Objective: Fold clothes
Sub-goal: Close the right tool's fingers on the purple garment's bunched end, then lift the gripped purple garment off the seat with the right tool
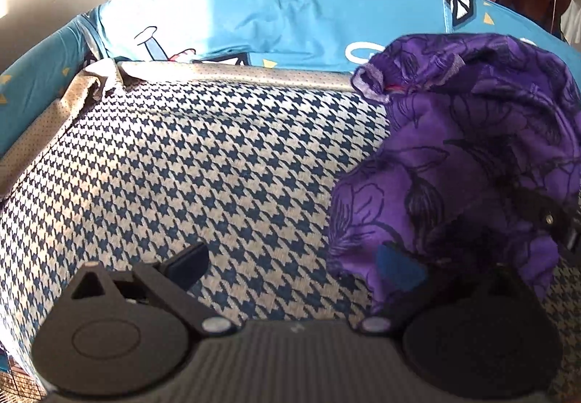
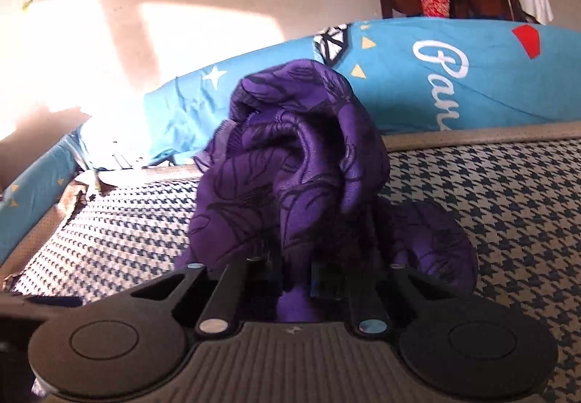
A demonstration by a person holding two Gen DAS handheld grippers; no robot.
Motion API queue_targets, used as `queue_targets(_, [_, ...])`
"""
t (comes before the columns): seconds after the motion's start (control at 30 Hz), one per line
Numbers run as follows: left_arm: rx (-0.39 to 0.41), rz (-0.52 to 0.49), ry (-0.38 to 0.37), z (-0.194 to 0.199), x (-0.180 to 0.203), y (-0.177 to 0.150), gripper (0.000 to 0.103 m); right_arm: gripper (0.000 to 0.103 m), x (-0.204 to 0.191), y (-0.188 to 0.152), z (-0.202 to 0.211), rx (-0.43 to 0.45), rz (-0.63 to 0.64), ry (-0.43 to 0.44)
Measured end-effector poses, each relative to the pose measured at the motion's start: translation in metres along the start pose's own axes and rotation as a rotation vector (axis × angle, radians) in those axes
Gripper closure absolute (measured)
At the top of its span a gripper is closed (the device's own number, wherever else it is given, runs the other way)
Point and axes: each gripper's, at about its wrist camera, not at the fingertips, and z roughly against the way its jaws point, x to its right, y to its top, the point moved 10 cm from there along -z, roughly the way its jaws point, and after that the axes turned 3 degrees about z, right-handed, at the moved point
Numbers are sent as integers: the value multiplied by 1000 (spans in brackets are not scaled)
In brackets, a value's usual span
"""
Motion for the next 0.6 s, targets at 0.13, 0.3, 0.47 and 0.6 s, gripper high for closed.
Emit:
queue_targets(0.13, [64, 37, -49, 15, -4, 13, 0, 89, -16, -5, 22, 21, 90, 57])
queue_targets(0.3, [105, 20, -153, 28, 11, 18, 0, 90, -32, -30, 39, -9, 223, 92])
queue_targets(0.47, [119, -32, -286, 39, 39, 13, 0, 90, -42, -61, 49, -62, 318, 101])
queue_targets(0.6, [124, -101, -332, 39, 62, 7, 0, 90, -51, -77, 54, -92, 356, 109])
